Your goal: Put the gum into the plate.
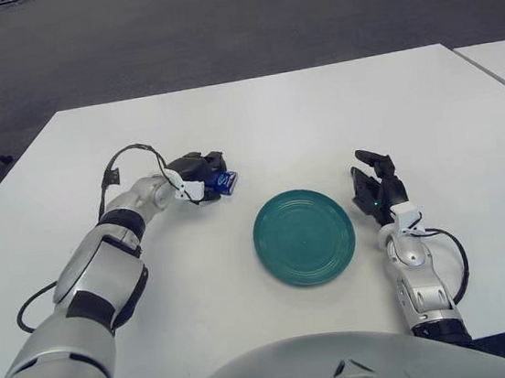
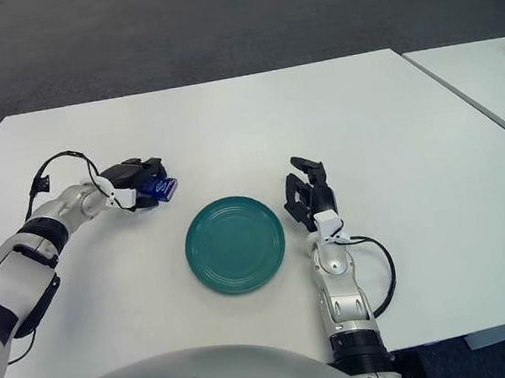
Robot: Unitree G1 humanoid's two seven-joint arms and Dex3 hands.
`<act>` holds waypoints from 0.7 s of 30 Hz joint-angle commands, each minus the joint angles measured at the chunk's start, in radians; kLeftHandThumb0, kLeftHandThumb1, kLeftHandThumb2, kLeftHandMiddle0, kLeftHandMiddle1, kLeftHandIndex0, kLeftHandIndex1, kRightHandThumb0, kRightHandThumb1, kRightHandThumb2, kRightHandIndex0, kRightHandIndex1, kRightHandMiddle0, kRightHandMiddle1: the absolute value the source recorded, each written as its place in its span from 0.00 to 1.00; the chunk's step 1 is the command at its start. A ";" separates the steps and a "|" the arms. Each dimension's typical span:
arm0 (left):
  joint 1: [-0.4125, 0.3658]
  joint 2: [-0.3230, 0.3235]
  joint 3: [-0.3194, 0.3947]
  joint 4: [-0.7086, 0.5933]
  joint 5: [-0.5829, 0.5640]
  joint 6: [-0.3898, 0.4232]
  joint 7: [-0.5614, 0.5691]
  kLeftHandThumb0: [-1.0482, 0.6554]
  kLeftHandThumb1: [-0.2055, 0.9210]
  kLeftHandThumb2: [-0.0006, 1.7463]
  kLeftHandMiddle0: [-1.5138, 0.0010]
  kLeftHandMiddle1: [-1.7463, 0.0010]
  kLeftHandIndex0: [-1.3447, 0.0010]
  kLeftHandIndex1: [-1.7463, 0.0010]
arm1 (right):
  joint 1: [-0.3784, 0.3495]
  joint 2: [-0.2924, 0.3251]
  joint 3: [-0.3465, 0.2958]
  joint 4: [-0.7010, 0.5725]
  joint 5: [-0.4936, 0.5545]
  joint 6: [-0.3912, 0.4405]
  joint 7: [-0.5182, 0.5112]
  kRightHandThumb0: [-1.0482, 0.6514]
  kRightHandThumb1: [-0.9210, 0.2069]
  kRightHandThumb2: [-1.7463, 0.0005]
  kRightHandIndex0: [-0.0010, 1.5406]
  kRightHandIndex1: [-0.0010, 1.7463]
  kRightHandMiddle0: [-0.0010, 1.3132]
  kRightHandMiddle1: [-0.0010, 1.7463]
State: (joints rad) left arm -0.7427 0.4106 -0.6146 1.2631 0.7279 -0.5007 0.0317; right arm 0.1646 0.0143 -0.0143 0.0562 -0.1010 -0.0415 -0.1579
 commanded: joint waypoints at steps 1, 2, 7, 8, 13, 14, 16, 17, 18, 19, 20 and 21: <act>0.119 -0.024 -0.056 0.079 0.063 0.089 0.004 0.62 0.52 0.64 0.61 0.13 0.72 0.01 | 0.058 -0.008 -0.015 0.047 0.000 0.098 0.002 0.28 0.00 0.59 0.32 0.02 0.00 0.51; 0.121 -0.027 -0.057 0.082 0.060 0.099 0.012 0.62 0.46 0.70 0.58 0.12 0.68 0.00 | 0.058 -0.009 -0.016 0.047 -0.001 0.097 0.002 0.28 0.00 0.59 0.32 0.02 0.00 0.50; 0.113 -0.033 -0.067 0.084 0.052 0.130 0.030 0.62 0.30 0.84 0.51 0.08 0.58 0.00 | 0.056 -0.008 -0.019 0.045 -0.004 0.099 -0.005 0.29 0.00 0.58 0.33 0.02 0.00 0.50; 0.111 -0.033 -0.069 0.083 0.051 0.131 0.030 0.62 0.28 0.87 0.49 0.07 0.56 0.00 | 0.055 -0.008 -0.019 0.045 -0.004 0.100 -0.006 0.29 0.00 0.58 0.33 0.02 0.00 0.50; 0.109 -0.022 -0.073 0.069 0.048 0.116 0.040 0.62 0.21 0.92 0.46 0.05 0.53 0.00 | 0.054 -0.014 -0.021 0.048 -0.003 0.103 0.001 0.29 0.00 0.58 0.33 0.02 0.00 0.50; 0.110 -0.022 -0.074 0.069 0.048 0.116 0.043 0.62 0.21 0.93 0.46 0.05 0.53 0.00 | 0.054 -0.014 -0.021 0.049 -0.003 0.102 0.002 0.29 0.00 0.57 0.33 0.02 0.00 0.50; 0.114 -0.020 -0.062 0.065 0.032 0.111 0.047 0.62 0.20 0.93 0.45 0.05 0.53 0.00 | 0.052 -0.014 -0.023 0.051 0.000 0.103 0.003 0.29 0.00 0.57 0.33 0.02 0.00 0.50; 0.116 -0.019 -0.056 0.063 0.025 0.110 0.048 0.62 0.20 0.93 0.45 0.06 0.53 0.00 | 0.051 -0.014 -0.024 0.052 0.001 0.103 0.003 0.29 0.00 0.57 0.33 0.02 0.00 0.50; 0.117 -0.018 -0.051 0.062 0.018 0.108 0.050 0.62 0.20 0.93 0.44 0.06 0.53 0.00 | 0.050 -0.014 -0.025 0.054 0.000 0.103 0.003 0.29 0.00 0.57 0.33 0.02 0.00 0.50; 0.117 -0.019 -0.048 0.061 0.015 0.108 0.051 0.62 0.20 0.93 0.44 0.06 0.53 0.00 | 0.049 -0.014 -0.025 0.055 0.000 0.102 0.002 0.29 0.00 0.57 0.33 0.02 0.00 0.50; 0.117 -0.019 -0.047 0.061 0.013 0.108 0.051 0.62 0.20 0.92 0.44 0.07 0.53 0.00 | 0.049 -0.014 -0.025 0.056 0.000 0.102 0.002 0.29 0.00 0.57 0.33 0.02 0.00 0.50; 0.118 -0.019 -0.045 0.060 0.010 0.108 0.052 0.62 0.20 0.92 0.44 0.07 0.53 0.00 | 0.048 -0.014 -0.026 0.057 -0.001 0.100 0.002 0.29 0.00 0.57 0.33 0.02 0.00 0.50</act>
State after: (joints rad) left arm -0.7287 0.3982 -0.6373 1.2811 0.7138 -0.3976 0.1414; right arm 0.1709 0.0077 -0.0263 0.0490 -0.1010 -0.0360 -0.1578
